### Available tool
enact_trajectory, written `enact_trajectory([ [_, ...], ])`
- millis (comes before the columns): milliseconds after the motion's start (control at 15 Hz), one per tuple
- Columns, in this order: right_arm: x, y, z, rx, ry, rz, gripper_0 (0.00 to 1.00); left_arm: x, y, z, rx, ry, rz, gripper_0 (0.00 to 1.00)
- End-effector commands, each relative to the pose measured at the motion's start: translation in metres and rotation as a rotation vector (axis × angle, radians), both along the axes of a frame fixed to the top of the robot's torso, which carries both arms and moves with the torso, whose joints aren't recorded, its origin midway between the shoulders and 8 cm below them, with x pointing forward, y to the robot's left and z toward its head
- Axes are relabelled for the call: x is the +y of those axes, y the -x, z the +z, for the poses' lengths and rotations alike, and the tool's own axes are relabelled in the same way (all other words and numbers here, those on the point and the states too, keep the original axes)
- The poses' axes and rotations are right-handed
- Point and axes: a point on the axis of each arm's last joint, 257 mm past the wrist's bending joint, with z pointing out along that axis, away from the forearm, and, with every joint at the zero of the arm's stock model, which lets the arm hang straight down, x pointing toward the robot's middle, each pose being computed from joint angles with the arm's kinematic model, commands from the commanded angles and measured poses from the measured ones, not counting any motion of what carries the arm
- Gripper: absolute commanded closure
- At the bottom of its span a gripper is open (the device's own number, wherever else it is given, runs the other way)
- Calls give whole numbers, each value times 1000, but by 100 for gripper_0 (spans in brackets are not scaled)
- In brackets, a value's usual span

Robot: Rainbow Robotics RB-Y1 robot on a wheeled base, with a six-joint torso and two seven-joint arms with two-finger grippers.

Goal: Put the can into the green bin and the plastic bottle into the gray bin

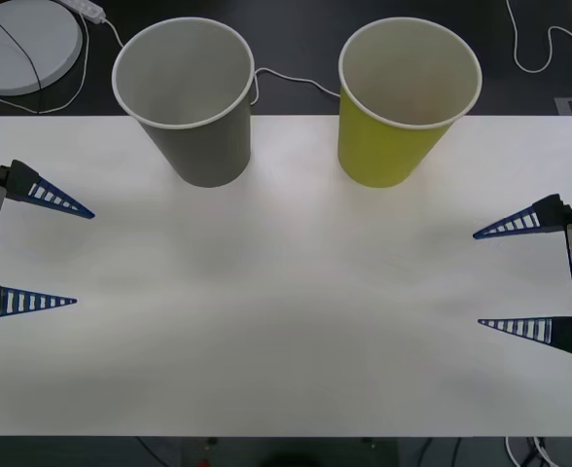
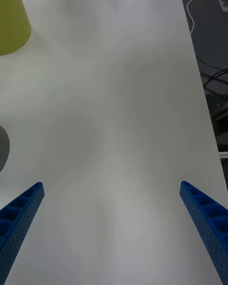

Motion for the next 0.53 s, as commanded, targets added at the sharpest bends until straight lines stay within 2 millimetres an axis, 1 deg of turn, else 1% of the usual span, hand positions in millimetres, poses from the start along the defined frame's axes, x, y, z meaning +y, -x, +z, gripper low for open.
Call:
enact_trajectory([
  [67,6,-2,1,1,-5,-38,0,0,0,0,0,0,0,0],
  [533,8,-4,1,-4,-5,-41,0,0,0,0,0,0,0,0],
])
